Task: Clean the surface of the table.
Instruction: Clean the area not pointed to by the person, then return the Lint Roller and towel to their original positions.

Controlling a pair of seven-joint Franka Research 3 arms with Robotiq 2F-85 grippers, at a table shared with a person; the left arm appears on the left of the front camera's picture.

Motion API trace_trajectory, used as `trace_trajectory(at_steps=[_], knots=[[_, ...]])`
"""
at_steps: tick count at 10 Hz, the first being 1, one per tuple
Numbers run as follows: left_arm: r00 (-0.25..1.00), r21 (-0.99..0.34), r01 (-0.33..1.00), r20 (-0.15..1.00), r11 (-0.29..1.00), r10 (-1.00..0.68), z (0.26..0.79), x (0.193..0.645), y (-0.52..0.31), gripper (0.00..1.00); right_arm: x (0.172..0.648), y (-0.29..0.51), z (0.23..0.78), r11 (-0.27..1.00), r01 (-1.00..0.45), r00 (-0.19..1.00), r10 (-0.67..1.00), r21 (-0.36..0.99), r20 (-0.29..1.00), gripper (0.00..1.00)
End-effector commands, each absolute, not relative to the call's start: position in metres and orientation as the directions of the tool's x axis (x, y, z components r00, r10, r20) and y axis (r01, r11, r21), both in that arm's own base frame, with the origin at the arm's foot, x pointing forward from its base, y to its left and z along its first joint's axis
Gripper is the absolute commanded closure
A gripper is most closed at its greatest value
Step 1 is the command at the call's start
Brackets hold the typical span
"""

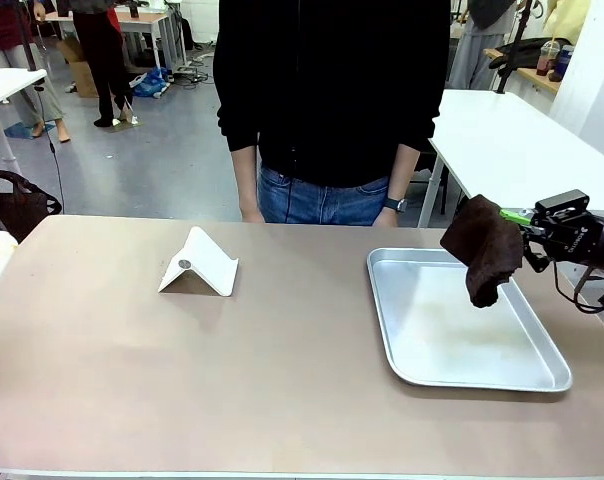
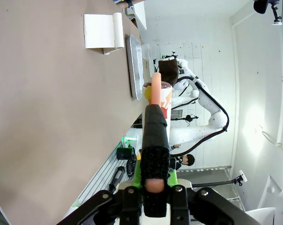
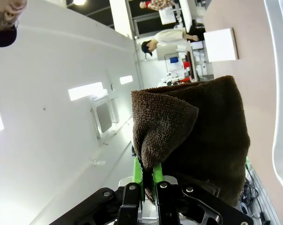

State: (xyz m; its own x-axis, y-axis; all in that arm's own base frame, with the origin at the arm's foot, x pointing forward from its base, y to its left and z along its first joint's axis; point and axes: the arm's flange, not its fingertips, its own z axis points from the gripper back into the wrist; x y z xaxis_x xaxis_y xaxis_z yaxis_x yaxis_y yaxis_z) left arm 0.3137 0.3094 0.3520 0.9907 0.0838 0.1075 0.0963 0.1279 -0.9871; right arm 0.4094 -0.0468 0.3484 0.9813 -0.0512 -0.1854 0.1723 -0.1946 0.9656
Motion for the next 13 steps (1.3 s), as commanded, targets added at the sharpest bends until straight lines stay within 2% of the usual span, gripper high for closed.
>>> trace_trajectory(at_steps=[1, 10, 11, 12, 13], knots=[[0.991, -0.987, 0.095, 0.106, 0.127, 0.085, 0.355, 0.31, 0.308, 0.78, 0.412, -0.046, 0.354, -0.222, 0.16, 0.983, -0.05, 0.962, -0.175, 0.9], [0.991, -0.987, 0.095, 0.106, 0.127, 0.085, 0.355, 0.31, 0.308, 0.78, 0.409, -0.047, 0.348, -0.195, 0.172, 0.981, -0.051, 0.966, -0.185, 0.9], [0.991, -0.987, 0.096, 0.108, 0.128, 0.084, 0.352, 0.314, 0.309, 0.78, 0.4, -0.042, 0.355, -0.161, 0.096, 0.991, -0.081, 0.982, -0.11, 0.9], [0.984, -0.972, 0.12, 0.143, 0.2, 0.103, 0.378, 0.307, 0.296, 0.78, 0.404, -0.019, 0.36, -0.13, 0.035, 0.998, -0.051, 0.991, -0.042, 0.9], [0.978, -0.954, 0.138, 0.174, 0.266, 0.117, 0.403, 0.306, 0.273, 0.78, 0.412, 0.006, 0.363, -0.13, 0.038, 0.999, -0.026, 0.991, -0.042, 0.9]])
